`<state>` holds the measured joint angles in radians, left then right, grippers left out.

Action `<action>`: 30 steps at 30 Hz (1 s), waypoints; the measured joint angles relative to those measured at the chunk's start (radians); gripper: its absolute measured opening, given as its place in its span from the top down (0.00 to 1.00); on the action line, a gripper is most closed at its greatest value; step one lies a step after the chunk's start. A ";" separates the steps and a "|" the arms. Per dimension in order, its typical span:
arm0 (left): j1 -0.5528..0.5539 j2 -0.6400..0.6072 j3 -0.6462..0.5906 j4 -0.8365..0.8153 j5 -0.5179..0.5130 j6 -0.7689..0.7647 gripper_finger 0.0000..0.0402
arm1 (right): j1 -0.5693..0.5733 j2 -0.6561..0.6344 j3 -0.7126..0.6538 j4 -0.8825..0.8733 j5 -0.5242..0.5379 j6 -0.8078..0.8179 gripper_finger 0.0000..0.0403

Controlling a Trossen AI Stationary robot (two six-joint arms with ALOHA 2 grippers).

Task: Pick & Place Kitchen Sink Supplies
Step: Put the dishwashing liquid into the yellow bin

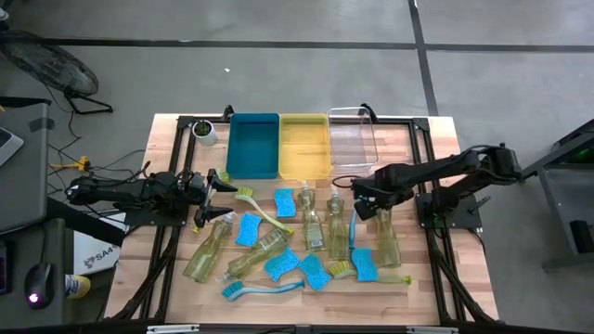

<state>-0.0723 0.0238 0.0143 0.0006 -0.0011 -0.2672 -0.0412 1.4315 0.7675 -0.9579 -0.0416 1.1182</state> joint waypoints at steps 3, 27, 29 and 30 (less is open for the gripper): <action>0.000 0.000 0.000 0.000 -0.001 0.000 0.15 | 0.003 -0.002 0.000 -0.018 -0.043 0.048 0.23; 0.000 0.000 0.000 0.000 0.001 0.000 0.15 | 0.146 -0.003 0.002 -0.095 -0.083 0.415 0.22; 0.000 0.000 0.000 0.000 0.001 0.000 0.15 | 0.161 -0.003 0.002 -0.095 -0.083 0.452 0.22; 0.000 0.000 0.000 0.000 0.001 0.000 0.15 | 0.169 -0.003 0.002 -0.092 -0.080 0.469 0.22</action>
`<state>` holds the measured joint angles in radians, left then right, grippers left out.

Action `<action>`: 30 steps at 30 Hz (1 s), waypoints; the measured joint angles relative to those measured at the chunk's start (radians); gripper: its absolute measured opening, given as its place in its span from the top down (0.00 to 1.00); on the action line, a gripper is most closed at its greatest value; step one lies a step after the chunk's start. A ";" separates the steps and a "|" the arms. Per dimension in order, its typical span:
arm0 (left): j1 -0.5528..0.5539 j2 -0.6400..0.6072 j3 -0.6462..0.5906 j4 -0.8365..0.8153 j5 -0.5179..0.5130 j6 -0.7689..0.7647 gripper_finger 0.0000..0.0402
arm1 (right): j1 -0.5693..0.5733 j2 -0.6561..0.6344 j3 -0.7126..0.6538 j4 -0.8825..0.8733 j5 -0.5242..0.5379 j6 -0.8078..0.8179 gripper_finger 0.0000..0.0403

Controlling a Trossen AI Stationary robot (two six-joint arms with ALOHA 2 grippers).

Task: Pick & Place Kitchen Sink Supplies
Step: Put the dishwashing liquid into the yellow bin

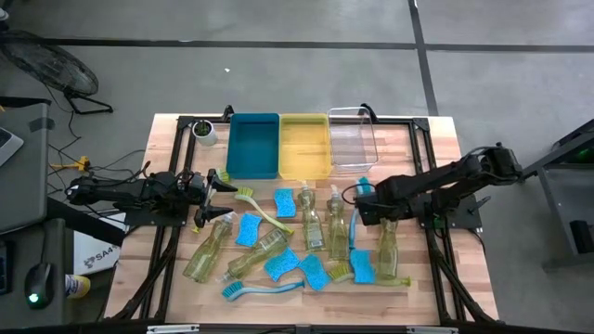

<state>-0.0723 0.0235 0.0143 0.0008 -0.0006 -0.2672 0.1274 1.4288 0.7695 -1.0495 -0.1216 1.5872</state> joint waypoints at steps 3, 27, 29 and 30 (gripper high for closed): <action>0.000 0.000 0.000 0.000 0.000 0.000 0.15 | 0.017 0.000 0.000 0.007 0.006 0.036 0.22; 0.000 0.000 0.000 0.000 0.000 0.000 0.15 | 0.036 -0.011 -0.126 0.195 0.030 0.088 0.28; 0.000 0.000 0.000 0.000 0.000 0.000 0.15 | 0.036 -0.011 -0.126 0.195 0.029 0.081 0.30; 0.000 0.000 0.000 0.000 0.000 0.000 0.15 | 0.036 -0.011 -0.126 0.195 0.032 0.080 0.30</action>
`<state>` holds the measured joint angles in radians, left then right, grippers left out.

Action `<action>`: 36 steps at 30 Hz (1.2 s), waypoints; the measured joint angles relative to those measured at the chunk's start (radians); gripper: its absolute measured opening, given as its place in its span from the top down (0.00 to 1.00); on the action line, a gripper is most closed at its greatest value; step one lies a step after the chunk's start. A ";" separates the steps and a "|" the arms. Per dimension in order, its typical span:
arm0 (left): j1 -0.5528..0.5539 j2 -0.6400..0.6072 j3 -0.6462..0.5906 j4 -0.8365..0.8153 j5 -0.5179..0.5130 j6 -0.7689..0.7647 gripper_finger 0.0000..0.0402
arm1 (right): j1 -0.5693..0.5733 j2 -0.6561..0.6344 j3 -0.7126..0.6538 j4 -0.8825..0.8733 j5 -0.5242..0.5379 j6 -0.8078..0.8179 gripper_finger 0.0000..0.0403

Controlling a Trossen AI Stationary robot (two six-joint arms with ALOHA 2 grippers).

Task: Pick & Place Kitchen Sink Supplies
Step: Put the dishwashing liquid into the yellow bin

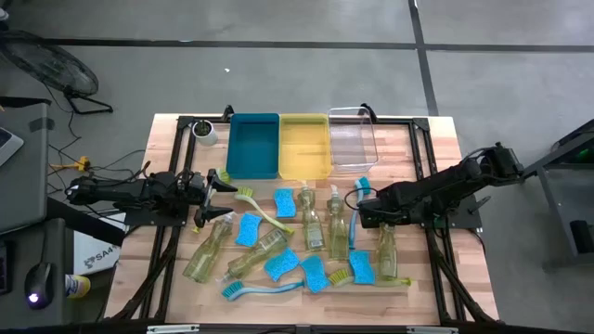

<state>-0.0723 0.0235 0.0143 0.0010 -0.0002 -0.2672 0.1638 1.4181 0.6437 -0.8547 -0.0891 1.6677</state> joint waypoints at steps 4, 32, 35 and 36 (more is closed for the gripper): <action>0.000 0.000 0.000 0.000 0.000 0.000 0.15 | 0.000 0.000 0.000 0.000 0.011 -0.013 0.30; 0.000 0.000 0.000 0.000 0.000 0.000 0.15 | 0.000 -0.118 0.365 -0.191 0.526 -0.430 0.32; 0.000 0.000 0.000 0.000 0.000 0.000 0.15 | 0.001 -0.118 0.420 -0.157 0.618 -0.561 0.32; 0.000 0.000 0.000 0.000 0.000 0.000 0.15 | 0.001 -0.118 0.434 -0.136 0.653 -0.617 0.32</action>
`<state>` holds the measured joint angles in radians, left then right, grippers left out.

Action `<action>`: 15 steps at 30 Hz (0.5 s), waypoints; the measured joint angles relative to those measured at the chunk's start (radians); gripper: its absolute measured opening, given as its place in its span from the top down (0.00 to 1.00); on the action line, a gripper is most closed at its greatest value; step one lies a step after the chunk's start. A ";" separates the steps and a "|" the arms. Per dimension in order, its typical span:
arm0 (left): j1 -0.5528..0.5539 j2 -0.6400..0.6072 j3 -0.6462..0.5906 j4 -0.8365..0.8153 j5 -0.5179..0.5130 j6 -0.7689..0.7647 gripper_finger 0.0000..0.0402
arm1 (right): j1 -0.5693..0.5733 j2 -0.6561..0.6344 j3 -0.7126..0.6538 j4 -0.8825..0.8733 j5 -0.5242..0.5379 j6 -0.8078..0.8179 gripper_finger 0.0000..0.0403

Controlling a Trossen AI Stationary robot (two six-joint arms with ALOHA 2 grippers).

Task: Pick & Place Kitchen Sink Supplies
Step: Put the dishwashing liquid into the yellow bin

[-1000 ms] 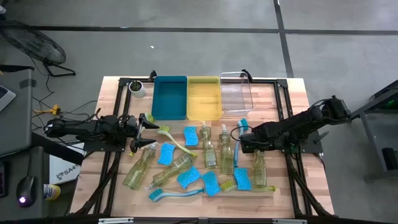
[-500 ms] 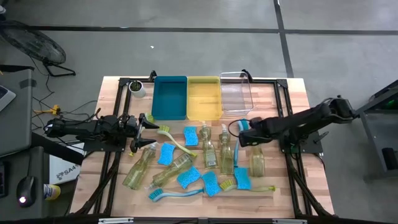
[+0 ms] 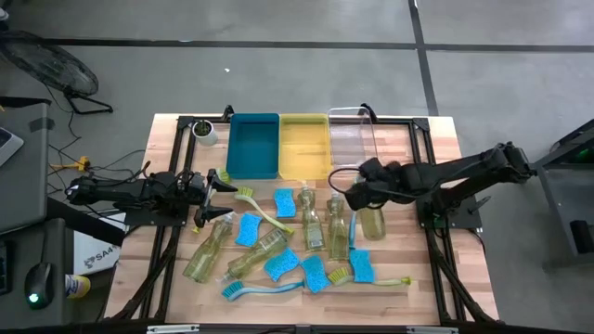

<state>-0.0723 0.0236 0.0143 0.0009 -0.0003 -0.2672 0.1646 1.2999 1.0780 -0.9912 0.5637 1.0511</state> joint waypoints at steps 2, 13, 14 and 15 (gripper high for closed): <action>0.000 0.000 0.000 0.000 0.000 0.000 0.15 | 0.000 0.000 0.017 0.068 0.061 -0.123 0.32; 0.000 0.000 0.000 0.000 0.000 0.000 0.15 | 0.000 0.008 -0.010 0.599 0.292 -0.760 0.32; 0.000 0.000 0.000 0.000 0.000 0.000 0.15 | -0.002 0.006 -0.026 0.668 0.296 -0.806 0.32; 0.000 0.000 0.000 0.000 0.000 0.000 0.15 | -0.007 0.006 -0.043 0.728 0.293 -0.848 0.32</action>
<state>-0.0723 0.0238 0.0143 0.0008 -0.0004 -0.2672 0.1579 1.3056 1.0346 -0.2628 0.8569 0.2028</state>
